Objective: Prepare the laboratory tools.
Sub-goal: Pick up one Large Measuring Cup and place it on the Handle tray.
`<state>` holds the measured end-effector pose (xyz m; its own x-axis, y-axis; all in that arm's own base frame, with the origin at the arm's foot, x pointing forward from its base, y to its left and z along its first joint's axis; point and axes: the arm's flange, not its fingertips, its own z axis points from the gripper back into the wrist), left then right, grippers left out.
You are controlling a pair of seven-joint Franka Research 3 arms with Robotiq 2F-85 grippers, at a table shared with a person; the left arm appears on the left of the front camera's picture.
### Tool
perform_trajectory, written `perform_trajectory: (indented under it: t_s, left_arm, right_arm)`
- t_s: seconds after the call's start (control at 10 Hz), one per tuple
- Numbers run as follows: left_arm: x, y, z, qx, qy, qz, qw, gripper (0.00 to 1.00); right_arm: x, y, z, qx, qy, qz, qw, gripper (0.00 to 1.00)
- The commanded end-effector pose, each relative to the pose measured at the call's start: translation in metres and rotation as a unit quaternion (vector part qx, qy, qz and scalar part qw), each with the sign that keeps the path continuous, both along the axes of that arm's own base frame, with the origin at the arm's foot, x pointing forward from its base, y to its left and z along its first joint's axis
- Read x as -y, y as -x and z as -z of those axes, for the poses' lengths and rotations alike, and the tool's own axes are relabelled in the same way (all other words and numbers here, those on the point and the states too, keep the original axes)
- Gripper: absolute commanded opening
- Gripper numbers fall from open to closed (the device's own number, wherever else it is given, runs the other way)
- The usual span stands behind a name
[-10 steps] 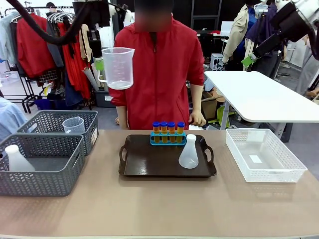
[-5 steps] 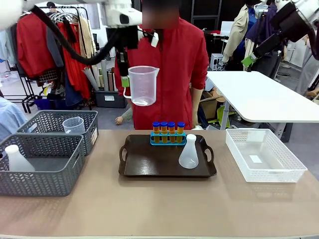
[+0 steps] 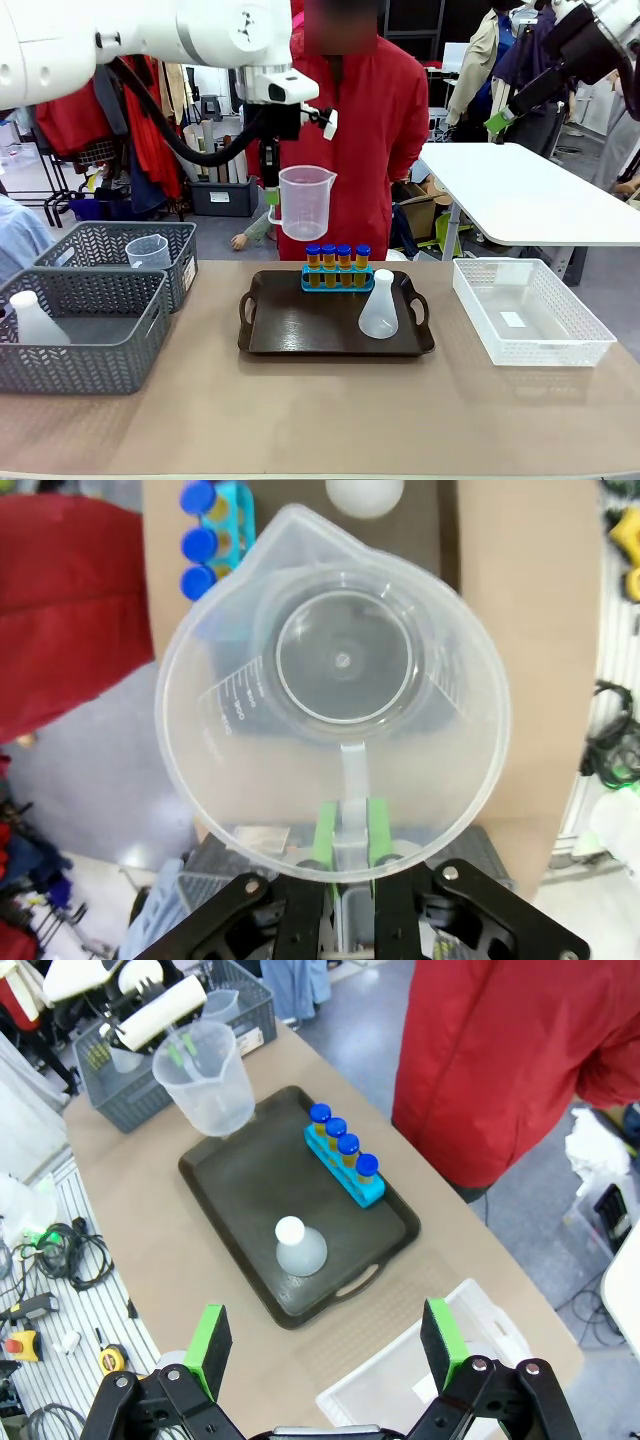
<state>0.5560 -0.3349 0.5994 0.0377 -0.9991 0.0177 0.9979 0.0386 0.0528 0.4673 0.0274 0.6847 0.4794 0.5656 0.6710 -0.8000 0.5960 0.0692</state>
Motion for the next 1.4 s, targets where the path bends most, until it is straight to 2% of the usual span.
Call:
perform_trajectory:
  t_s: [0.0, 0.2, 0.7, 0.9, 1.3]
  left_arm:
    - [-0.001, 0.008, 0.013, -0.005, 0.010, 0.016, 1.000, 0.00]
    - [0.003, -0.001, 0.011, -0.004, -0.001, 0.007, 1.000, 0.00]
    - [0.005, -0.001, 0.016, -0.006, 0.002, 0.009, 1.000, 0.00]
    - [0.015, -0.007, 0.042, 0.001, -0.014, -0.039, 0.999, 0.00]
    - [0.027, -0.026, 0.091, -0.022, 0.002, -0.019, 1.000, 0.00]
  right_arm:
    - [0.001, 0.001, -0.001, 0.001, -0.003, -0.003, 1.000, 1.00]
    - [0.001, 0.001, -0.001, 0.001, -0.003, -0.003, 1.000, 1.00]
    - [0.001, 0.001, -0.001, 0.001, -0.003, -0.003, 1.000, 1.00]
    - [0.001, 0.001, -0.001, 0.001, -0.003, -0.003, 1.000, 1.00]
    - [0.001, 0.001, -0.001, 0.001, -0.003, -0.003, 1.000, 1.00]
